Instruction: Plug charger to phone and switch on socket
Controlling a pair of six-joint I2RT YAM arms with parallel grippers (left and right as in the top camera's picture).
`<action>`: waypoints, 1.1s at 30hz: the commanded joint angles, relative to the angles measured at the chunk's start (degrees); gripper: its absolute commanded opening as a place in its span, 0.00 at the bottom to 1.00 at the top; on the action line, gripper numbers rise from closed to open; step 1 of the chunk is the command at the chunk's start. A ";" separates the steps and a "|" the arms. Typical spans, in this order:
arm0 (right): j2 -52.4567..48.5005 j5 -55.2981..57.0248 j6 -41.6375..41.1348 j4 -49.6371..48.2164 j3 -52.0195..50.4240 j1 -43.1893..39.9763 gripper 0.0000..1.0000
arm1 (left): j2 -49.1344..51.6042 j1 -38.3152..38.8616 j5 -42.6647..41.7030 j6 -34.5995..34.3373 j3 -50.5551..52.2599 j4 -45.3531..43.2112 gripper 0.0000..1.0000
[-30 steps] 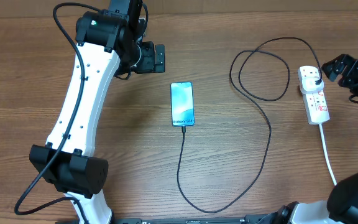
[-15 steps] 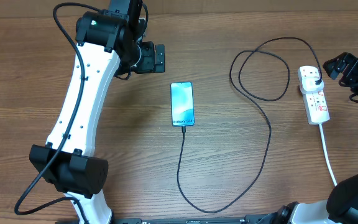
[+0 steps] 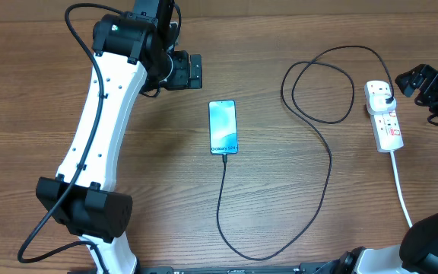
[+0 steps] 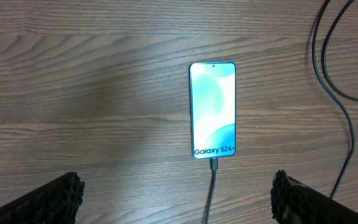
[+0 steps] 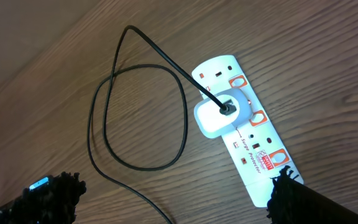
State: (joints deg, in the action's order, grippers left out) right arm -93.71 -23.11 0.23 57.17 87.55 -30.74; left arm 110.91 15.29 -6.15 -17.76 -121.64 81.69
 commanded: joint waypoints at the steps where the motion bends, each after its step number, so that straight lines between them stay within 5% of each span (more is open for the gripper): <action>1: 0.68 -0.02 -0.02 -0.24 0.94 -0.09 1.00 | 0.37 0.11 0.61 1.07 -0.33 0.13 1.00; 16: 0.68 -0.02 -0.02 -0.24 0.94 -0.09 1.00 | 0.37 0.24 2.91 1.07 -0.33 -2.36 1.00; 33: 0.68 -0.02 -0.04 -0.24 0.94 -0.09 1.00 | -4.61 4.94 16.96 1.11 2.80 -11.72 1.00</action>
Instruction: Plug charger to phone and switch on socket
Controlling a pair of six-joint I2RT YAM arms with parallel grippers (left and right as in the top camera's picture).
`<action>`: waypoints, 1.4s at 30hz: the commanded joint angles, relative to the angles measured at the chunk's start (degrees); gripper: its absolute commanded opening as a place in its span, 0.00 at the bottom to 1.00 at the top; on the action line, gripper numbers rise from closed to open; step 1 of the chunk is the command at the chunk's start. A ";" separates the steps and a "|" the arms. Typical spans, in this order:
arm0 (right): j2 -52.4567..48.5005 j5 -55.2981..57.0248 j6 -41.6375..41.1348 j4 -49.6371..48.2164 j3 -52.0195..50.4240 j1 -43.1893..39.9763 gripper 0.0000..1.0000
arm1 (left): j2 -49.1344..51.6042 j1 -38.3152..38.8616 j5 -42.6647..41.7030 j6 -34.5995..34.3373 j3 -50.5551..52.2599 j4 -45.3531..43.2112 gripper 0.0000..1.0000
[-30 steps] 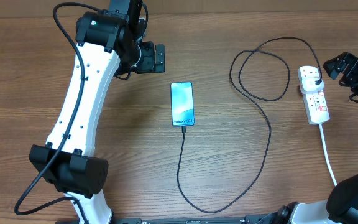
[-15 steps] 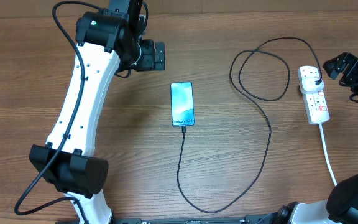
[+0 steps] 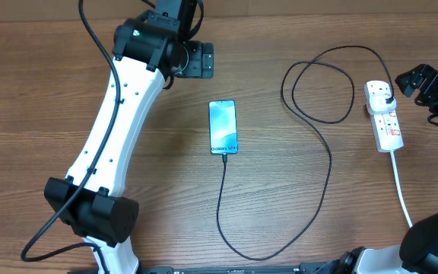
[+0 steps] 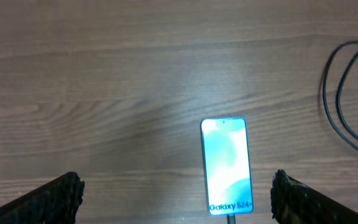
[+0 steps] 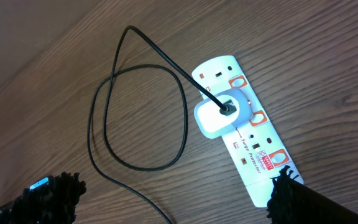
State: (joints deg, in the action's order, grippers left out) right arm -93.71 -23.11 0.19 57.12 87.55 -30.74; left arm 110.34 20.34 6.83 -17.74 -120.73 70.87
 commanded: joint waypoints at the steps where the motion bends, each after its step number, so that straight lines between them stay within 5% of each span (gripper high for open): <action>1: 0.68 -0.02 0.00 -0.20 0.94 -0.09 1.00 | -5.25 -0.17 4.42 1.11 3.48 -1.92 1.00; 22: 0.68 -0.02 0.02 -0.20 0.94 -0.09 1.00 | -52.63 -0.17 5.79 16.41 69.40 -49.18 1.00; 34: 0.68 -0.02 0.00 -0.20 0.94 -0.09 1.00 | -79.78 -5.38 0.09 17.11 101.66 -80.24 1.00; 42: 0.68 -0.02 0.00 -0.20 0.94 -0.09 1.00 | -97.29 -11.37 -4.48 17.09 113.37 -83.91 1.00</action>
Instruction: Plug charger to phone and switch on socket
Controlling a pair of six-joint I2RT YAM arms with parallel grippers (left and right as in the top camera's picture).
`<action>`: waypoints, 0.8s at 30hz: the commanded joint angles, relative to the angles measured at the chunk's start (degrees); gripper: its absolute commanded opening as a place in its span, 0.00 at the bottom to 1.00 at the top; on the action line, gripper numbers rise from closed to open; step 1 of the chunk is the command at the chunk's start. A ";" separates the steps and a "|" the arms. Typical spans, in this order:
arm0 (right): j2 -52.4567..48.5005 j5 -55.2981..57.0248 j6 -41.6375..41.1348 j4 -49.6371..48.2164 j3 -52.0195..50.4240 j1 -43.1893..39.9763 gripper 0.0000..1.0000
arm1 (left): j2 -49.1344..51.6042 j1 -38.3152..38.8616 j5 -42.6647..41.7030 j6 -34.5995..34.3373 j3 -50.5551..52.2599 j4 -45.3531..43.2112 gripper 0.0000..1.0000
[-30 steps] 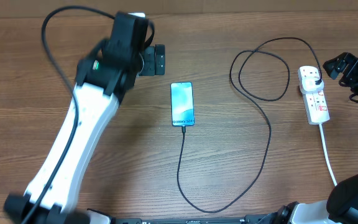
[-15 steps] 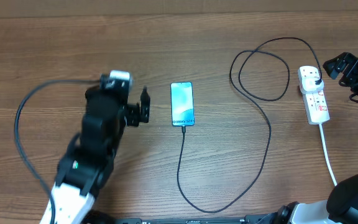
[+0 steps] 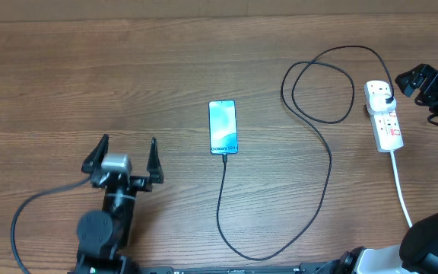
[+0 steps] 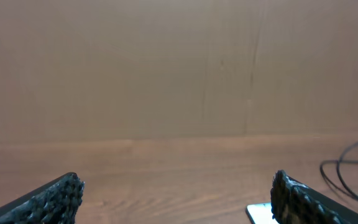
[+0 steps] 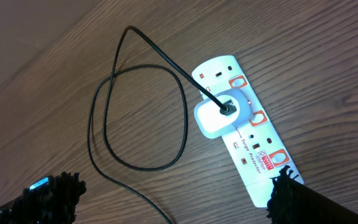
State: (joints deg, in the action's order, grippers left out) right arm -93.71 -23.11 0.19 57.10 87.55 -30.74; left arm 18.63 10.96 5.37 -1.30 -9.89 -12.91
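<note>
The phone (image 3: 223, 126) lies mid-table with its screen lit and the black charger cable (image 3: 330, 169) plugged into its near end. The cable loops right to a white adapter (image 5: 219, 115) seated in the white power strip (image 3: 387, 124). My left gripper (image 3: 124, 156) is open and empty at the near left, level with the table and facing the back wall; in its wrist view only a corner of the phone (image 4: 260, 213) shows. My right gripper (image 5: 176, 199) hangs open above the strip (image 5: 244, 140), touching nothing.
A brown wall (image 4: 179, 68) rises behind the wooden table (image 3: 90, 91). The strip's white lead (image 3: 401, 190) runs toward the near right edge. The cable's loop (image 5: 104, 118) lies left of the strip.
My left arm was stretched out over the far table beyond the phone, gripper looking down. Now it is folded back at the near left, gripper low and facing the wall. The right arm has not moved.
My left gripper was open above the table just left of and beyond the phone, whose cable was in and screen lit. Then it was a little farther out and to the right. Now it is drawn back to the near left; phone, cable and strip lie unchanged.
</note>
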 commanded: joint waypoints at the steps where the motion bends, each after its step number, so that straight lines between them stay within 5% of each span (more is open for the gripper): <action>1: 0.68 -0.02 0.00 -0.17 0.94 -0.09 1.00 | -7.43 -2.64 -3.76 0.66 3.39 0.37 1.00; 10: 0.68 -0.02 0.00 -0.17 0.94 -0.09 1.00 | -18.60 -7.02 -6.64 0.44 8.31 6.56 1.00; 24: 0.68 -0.02 0.00 -0.17 0.94 -0.09 1.00 | -18.45 -12.85 -9.33 0.09 9.57 17.35 1.00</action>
State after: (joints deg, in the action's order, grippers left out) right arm -93.71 -23.11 0.14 57.08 87.55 -30.74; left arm 0.86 -1.30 -2.90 -1.30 -0.58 4.36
